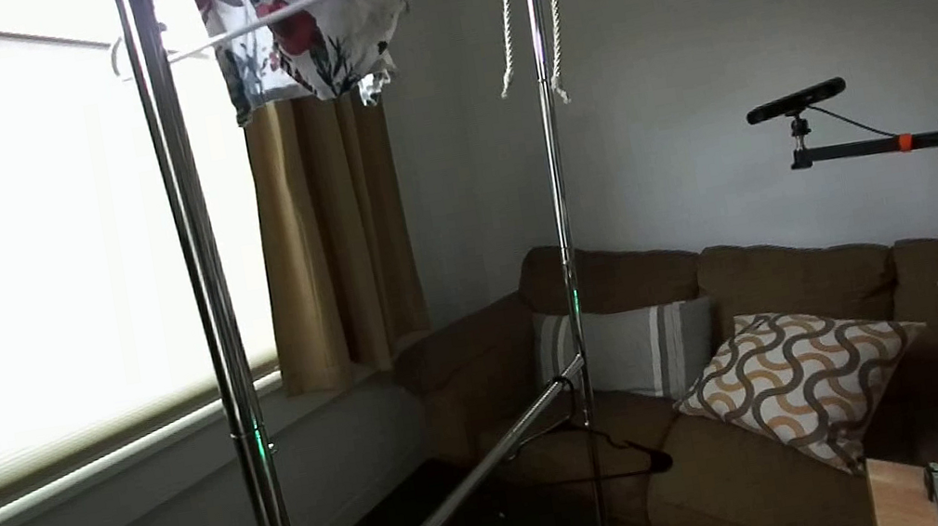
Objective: Shift the coat hanger to the left
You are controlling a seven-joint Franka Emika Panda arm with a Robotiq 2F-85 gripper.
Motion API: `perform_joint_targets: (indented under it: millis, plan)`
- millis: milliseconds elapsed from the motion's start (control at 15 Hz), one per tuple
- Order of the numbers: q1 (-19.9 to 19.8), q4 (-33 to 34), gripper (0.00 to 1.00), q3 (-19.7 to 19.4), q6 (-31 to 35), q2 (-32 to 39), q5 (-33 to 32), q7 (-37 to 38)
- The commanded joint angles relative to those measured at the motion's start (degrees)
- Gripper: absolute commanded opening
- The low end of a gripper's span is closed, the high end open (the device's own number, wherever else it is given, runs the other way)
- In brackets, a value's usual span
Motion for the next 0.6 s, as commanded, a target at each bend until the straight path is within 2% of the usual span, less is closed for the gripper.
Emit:
perform_joint_targets:
  millis: [0,67,200,467,533]
  plan:
    - [-2.99,1.71,0.77,0.99,-4.40,0.36,-4.19,2.94]
    - [-3.95,1.19,0.84,1.10,-4.71,0.43,-6.48,2.83]
    - [-3.95,0.21,0.98,-0.17,-5.55,1.59,-6.73,1.36]
    - [-3.63,-3.96,1.00,-3.14,-12.78,3.68,-4.62,-0.16]
    - [-3.32,-1.22,1.00,-1.93,-10.17,4.24,-6.00,1.02]
